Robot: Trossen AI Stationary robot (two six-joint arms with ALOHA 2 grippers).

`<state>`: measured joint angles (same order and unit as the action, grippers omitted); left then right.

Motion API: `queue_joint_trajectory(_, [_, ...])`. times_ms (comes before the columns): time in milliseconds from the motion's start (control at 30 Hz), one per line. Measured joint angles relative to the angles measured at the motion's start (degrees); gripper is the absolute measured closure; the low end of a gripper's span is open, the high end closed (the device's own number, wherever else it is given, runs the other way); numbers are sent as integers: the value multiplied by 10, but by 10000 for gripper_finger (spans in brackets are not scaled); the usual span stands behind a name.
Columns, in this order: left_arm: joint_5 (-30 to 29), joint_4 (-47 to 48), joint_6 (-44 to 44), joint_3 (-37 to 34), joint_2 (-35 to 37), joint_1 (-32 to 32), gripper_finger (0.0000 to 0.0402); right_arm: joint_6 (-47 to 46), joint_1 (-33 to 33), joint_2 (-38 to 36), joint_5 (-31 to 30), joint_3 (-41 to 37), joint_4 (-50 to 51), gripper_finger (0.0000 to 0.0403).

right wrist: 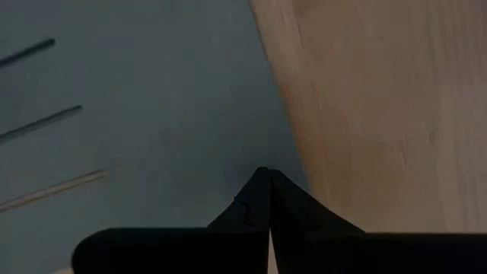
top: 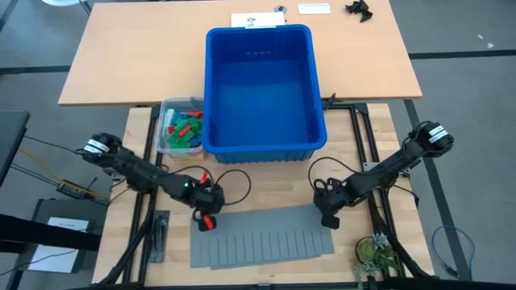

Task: Sort blocks
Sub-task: Assemble the blue bin using bin divider

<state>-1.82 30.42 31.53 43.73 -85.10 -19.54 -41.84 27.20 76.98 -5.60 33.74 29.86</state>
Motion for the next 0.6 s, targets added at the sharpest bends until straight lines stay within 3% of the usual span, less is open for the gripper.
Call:
queue_joint_trajectory(167, [83,30,-32,31,0,3,365,-5,8,-35,14,18,-7,403])
queue_joint_trajectory(300, [146,-30,-54,28,0,-19,365,56,34,-49,30,23,-101,403])
queue_joint_trajectory(400, [156,-59,-61,17,-9,-42,365,105,60,-33,39,16,-168,403])
queue_joint_trajectory(600, [150,-70,-69,5,-36,-55,365,115,81,45,36,5,-150,403])
